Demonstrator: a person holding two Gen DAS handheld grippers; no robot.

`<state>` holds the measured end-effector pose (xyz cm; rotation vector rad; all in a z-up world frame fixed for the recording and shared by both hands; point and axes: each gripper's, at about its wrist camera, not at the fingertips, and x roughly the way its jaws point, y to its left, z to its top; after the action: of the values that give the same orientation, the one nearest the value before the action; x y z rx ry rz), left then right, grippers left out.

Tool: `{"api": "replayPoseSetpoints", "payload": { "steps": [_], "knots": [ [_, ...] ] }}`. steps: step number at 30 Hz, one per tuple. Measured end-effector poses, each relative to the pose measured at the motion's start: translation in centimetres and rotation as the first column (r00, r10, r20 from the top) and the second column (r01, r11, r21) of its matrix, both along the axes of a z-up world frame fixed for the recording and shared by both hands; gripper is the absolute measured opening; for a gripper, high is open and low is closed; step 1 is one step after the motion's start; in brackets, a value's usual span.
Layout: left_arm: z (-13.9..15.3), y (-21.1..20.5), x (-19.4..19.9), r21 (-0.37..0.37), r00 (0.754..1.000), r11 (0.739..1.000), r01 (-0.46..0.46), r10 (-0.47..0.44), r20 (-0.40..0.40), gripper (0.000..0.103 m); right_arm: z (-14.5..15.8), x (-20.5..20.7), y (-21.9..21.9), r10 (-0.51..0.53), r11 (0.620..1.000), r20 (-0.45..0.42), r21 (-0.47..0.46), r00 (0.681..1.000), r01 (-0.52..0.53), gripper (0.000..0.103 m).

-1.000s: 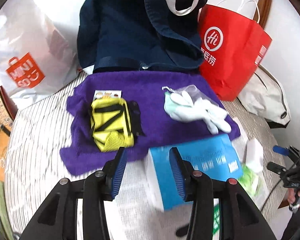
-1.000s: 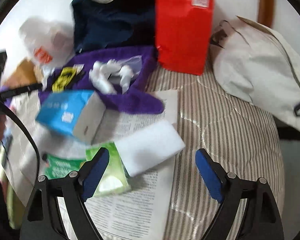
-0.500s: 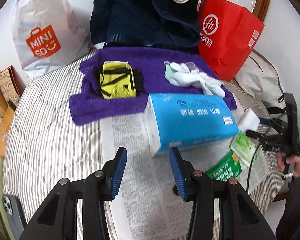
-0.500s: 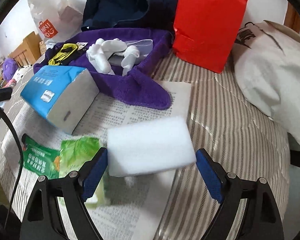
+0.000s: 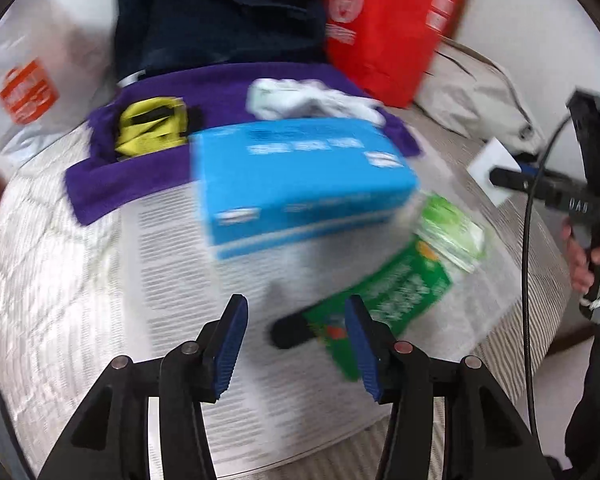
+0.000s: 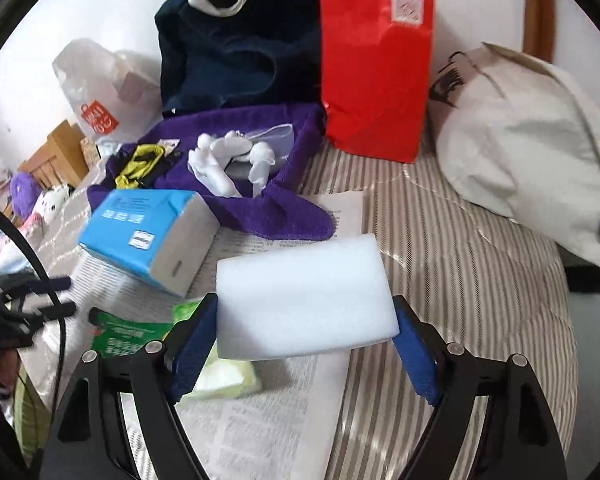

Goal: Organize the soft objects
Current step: 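Grasp the white sponge block with the right tool while the left reaches the green packet, then grasp and lift the green packet with the left tool while the right lifts the sponge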

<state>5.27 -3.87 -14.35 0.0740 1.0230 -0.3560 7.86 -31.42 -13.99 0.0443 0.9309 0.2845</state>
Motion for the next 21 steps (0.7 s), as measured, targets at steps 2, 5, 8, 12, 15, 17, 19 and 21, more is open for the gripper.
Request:
{"api": "replayPoseSetpoints", "payload": {
  "steps": [2,5,8,12,15,17,19,21],
  "knots": [
    [-0.2,-1.7,-0.2,0.012,0.999,0.999,0.047,-0.047,0.016,0.059,0.6,-1.0,-0.2,-0.006,1.0,0.004,0.011,1.0,0.006,0.082],
    [-0.4,-3.9,-0.5,0.025,0.992,0.993,0.116,-0.117,0.05,0.068,1.3,-3.3,-0.8,-0.019,0.999,0.01,0.026,1.0,0.019,0.082],
    [-0.7,-5.5,-0.6,0.045,0.985,0.986,0.162,-0.164,0.057,0.07,1.7,-5.1,-1.6,-0.038,0.999,0.013,0.035,0.999,0.038,0.082],
    [-1.5,-7.6,-0.7,0.087,0.972,0.971,0.222,-0.227,0.062,0.074,1.7,-7.0,-3.1,-0.072,0.996,-0.007,0.055,0.997,0.073,0.083],
    [-2.3,-8.4,-0.9,0.135,0.967,0.961,0.241,-0.25,0.052,0.075,1.4,-7.7,-4.1,-0.097,0.993,-0.02,0.061,0.995,0.098,0.083],
    [-3.0,-8.7,-1.0,0.176,0.968,0.956,0.235,-0.247,0.052,0.075,1.3,-8.0,-4.6,-0.111,0.991,-0.031,0.068,0.993,0.113,0.083],
    [-3.3,-8.4,-1.0,0.185,0.971,0.959,0.213,-0.228,0.066,0.078,1.1,-8.2,-5.0,-0.123,0.989,-0.036,0.074,0.992,0.126,0.083],
    [-3.4,-7.6,-0.5,0.145,0.984,0.976,0.163,-0.172,0.052,0.071,1.0,-8.3,-5.2,-0.13,0.988,-0.042,0.077,0.991,0.133,0.083]
  ]
}}
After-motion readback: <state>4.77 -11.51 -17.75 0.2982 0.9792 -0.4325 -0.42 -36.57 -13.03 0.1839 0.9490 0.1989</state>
